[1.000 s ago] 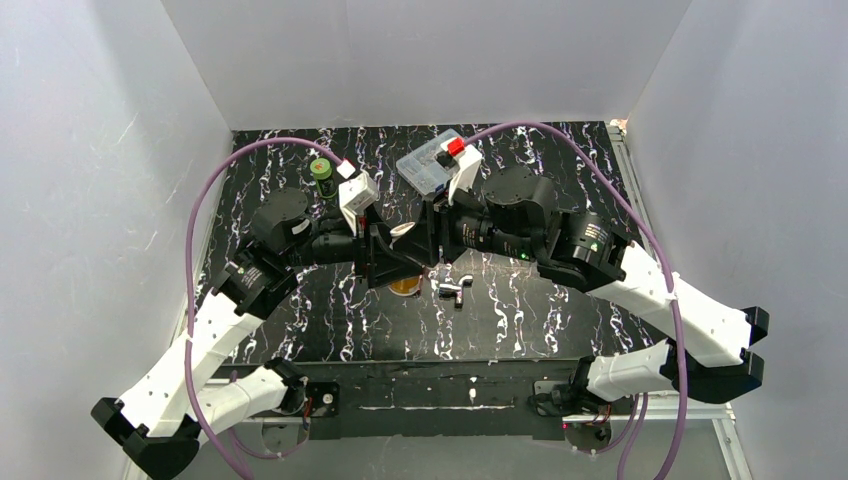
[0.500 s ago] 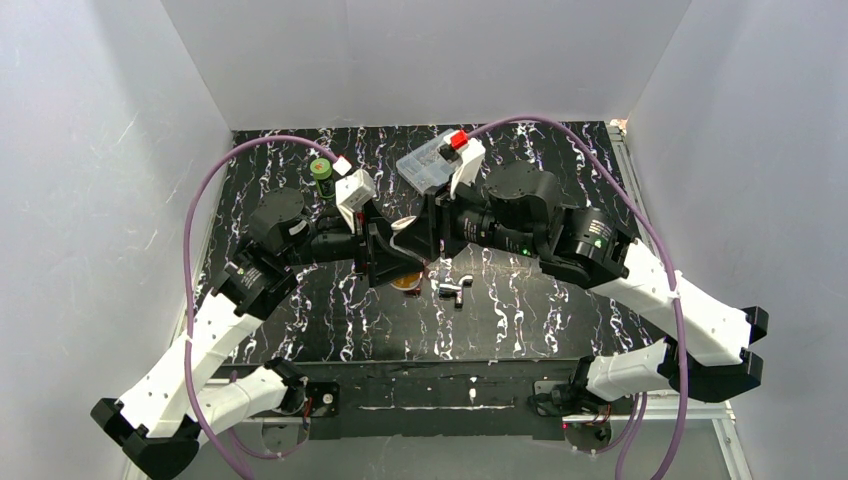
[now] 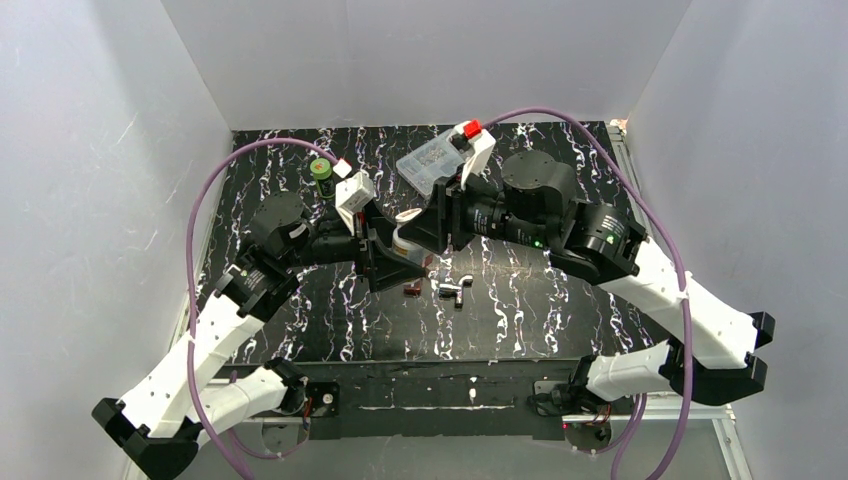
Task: Sort the pills into containers
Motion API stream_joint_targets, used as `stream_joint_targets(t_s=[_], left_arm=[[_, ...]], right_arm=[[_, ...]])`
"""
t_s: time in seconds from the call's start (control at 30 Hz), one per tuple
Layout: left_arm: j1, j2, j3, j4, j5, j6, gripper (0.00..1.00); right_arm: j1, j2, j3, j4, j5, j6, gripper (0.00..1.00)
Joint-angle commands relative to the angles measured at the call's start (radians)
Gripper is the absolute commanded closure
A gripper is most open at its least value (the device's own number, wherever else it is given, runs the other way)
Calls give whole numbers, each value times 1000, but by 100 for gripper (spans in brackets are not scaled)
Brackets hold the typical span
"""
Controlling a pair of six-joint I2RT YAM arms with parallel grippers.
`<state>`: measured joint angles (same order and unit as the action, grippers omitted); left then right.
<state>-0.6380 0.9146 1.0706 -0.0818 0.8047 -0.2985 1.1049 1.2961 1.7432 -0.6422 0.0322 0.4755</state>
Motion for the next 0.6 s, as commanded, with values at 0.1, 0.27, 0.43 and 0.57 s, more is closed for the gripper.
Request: stream_joint_targets(t_s=[0.1,0.27,0.43,0.57], left_arm=[[-2,-4,-21,76,53,-40,37],[-2,-8,-35,136,77,-73,44],[-1,-19,-47,154,94,-90,58],[-2,-28,-49,130,71,-71,94]], right_arm=[[-11,-110,-68,180,-105,-5,99],[-14,-152,-142,258,-140,-7,99],[-17,-173,-191,318,-172,-12,99],[-19,-157,-194,310,-179,-13,99]])
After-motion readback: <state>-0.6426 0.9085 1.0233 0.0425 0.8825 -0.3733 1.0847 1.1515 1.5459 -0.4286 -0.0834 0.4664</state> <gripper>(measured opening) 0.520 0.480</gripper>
